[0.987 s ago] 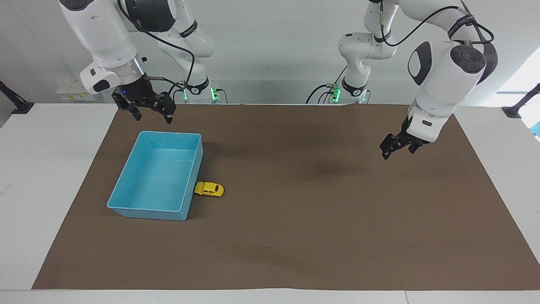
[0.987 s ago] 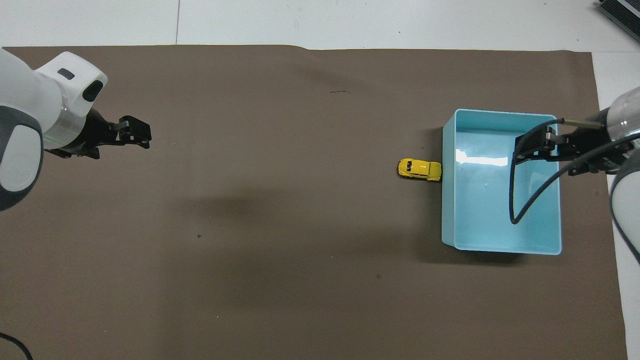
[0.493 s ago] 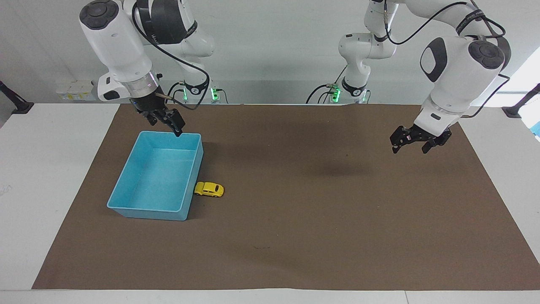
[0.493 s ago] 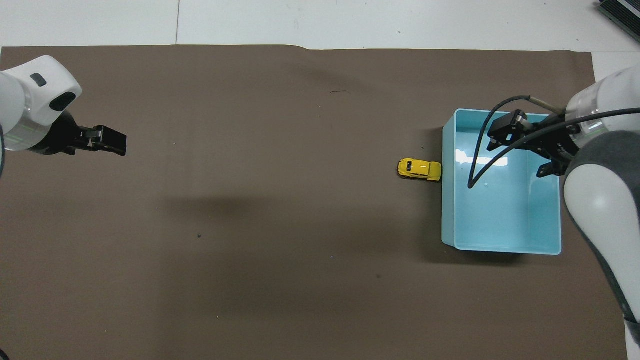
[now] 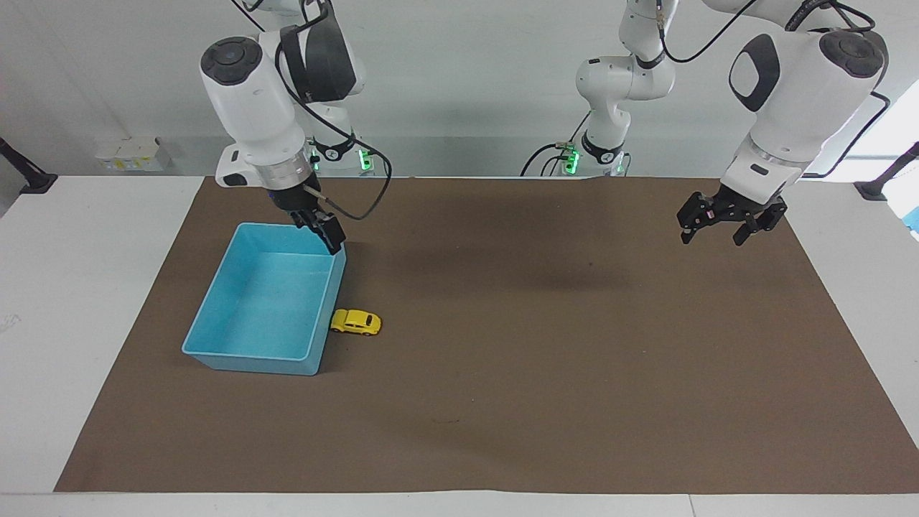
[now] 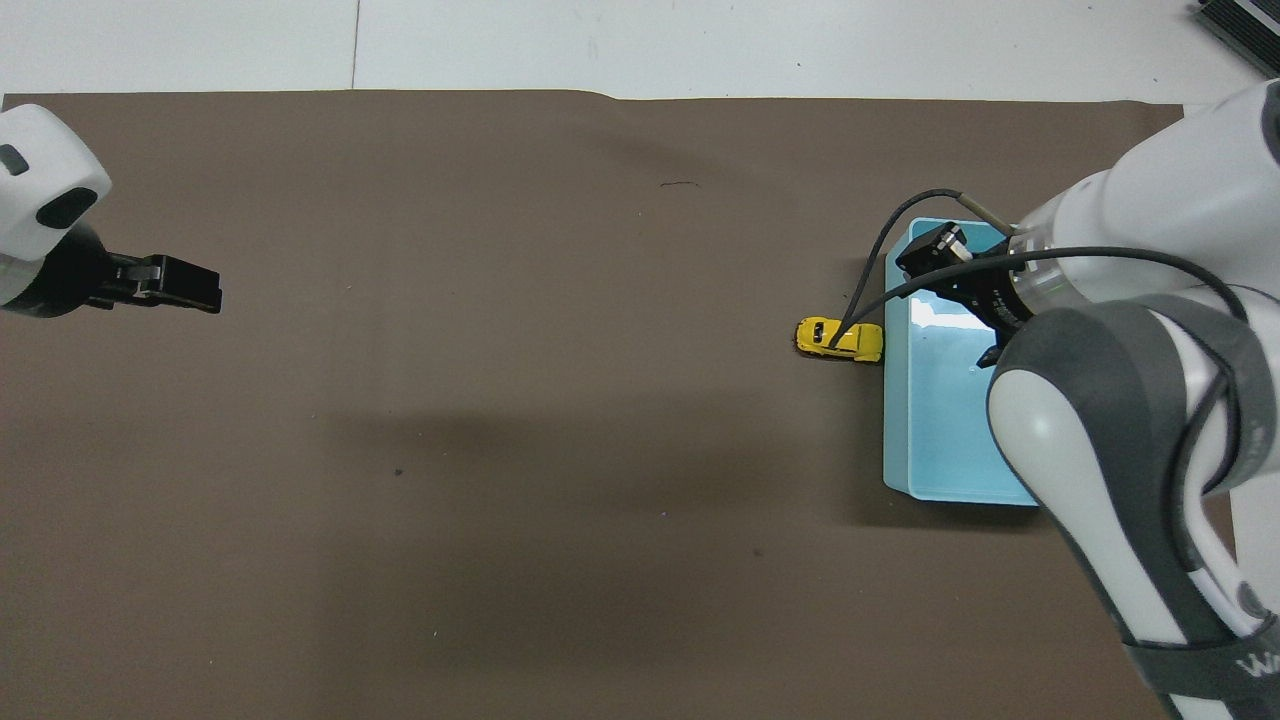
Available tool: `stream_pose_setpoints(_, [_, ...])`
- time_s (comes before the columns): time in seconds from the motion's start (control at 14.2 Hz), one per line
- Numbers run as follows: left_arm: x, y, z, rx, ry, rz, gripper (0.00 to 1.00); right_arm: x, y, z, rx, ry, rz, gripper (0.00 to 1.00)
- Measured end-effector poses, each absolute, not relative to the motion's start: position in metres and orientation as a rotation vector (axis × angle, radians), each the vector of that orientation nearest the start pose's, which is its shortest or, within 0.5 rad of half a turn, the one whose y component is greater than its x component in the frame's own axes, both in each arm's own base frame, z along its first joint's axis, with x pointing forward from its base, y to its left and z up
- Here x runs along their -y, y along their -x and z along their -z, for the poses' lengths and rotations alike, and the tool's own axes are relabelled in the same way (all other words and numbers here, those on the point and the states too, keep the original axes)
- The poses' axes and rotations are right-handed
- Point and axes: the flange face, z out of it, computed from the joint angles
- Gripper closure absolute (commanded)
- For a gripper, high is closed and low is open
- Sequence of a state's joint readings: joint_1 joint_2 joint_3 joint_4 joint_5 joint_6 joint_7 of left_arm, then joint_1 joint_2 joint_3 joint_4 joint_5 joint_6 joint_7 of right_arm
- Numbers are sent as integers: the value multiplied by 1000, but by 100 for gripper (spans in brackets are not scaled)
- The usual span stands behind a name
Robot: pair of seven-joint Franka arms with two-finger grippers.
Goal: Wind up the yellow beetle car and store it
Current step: 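Withdraw the left gripper while the right gripper reaches toward the car, then lower the right gripper and grasp the yellow car beside the bin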
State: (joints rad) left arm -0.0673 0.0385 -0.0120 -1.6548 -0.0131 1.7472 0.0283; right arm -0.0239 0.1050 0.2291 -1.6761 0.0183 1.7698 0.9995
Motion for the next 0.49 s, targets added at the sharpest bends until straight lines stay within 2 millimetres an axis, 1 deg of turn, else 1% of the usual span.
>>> stream_pose_setpoints(0.21, [45, -564, -599, -166, 3150, 99, 0, -133, -588, -508, -1371, 2795, -66, 0])
stream_pose_setpoints(0.35, [43, -552, -615, -165, 3150, 103, 0, -134, -595, -494, -1488, 2719, -48, 0])
stream_pose_setpoints(0.49, [42, -542, -629, -163, 3149, 119, 0, -133, -597, -485, -1576, 2659, -37, 0])
